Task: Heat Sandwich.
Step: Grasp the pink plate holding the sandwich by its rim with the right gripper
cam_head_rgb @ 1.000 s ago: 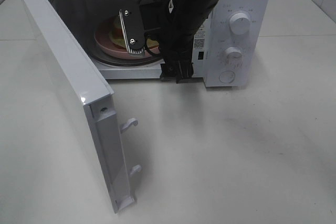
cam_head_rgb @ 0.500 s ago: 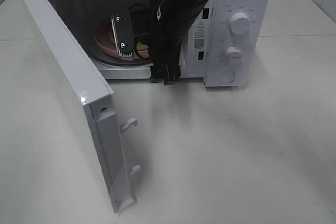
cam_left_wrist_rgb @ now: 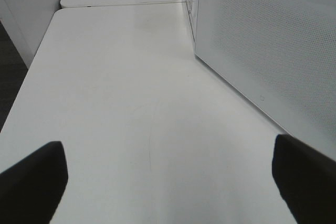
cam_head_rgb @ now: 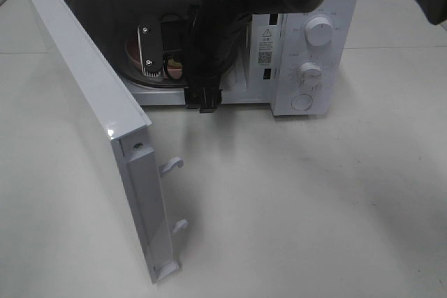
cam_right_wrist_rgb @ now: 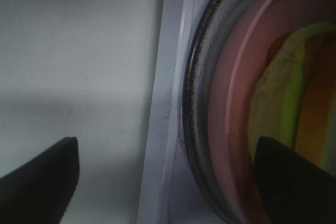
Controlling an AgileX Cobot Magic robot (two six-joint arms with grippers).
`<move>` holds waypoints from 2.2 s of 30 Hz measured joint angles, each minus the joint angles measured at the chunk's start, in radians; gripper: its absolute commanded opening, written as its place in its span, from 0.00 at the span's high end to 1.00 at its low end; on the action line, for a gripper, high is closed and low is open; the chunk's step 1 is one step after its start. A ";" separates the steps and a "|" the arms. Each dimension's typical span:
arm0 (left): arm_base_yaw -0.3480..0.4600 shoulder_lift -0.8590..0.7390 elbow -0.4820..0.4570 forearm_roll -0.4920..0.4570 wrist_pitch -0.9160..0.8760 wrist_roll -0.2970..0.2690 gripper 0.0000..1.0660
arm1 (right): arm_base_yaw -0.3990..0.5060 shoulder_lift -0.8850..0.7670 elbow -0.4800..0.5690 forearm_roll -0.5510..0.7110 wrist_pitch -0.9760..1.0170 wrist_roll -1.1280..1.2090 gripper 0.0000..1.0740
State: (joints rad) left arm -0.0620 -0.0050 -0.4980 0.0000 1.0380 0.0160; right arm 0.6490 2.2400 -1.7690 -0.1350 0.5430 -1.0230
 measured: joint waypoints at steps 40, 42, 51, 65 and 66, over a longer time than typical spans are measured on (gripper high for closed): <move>0.000 0.000 0.000 0.000 0.000 0.000 0.06 | -0.004 0.136 -0.173 -0.122 0.003 0.017 0.26; 0.000 0.000 0.000 0.000 0.000 0.000 0.06 | -0.004 0.152 -0.195 -0.121 0.003 0.028 0.27; 0.000 0.000 0.000 0.000 0.000 0.000 0.06 | -0.005 0.183 -0.231 -0.112 0.011 0.104 0.81; 0.000 0.000 0.000 0.000 0.000 0.000 0.06 | -0.012 0.181 -0.230 -0.067 0.044 0.164 1.00; 0.000 0.000 0.000 0.000 0.000 0.000 0.06 | -0.012 0.181 -0.231 -0.067 0.044 0.164 1.00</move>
State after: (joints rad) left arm -0.0620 -0.0050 -0.4980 0.0000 1.0380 0.0160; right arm 0.6370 2.4210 -2.0000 -0.2020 0.5870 -0.8590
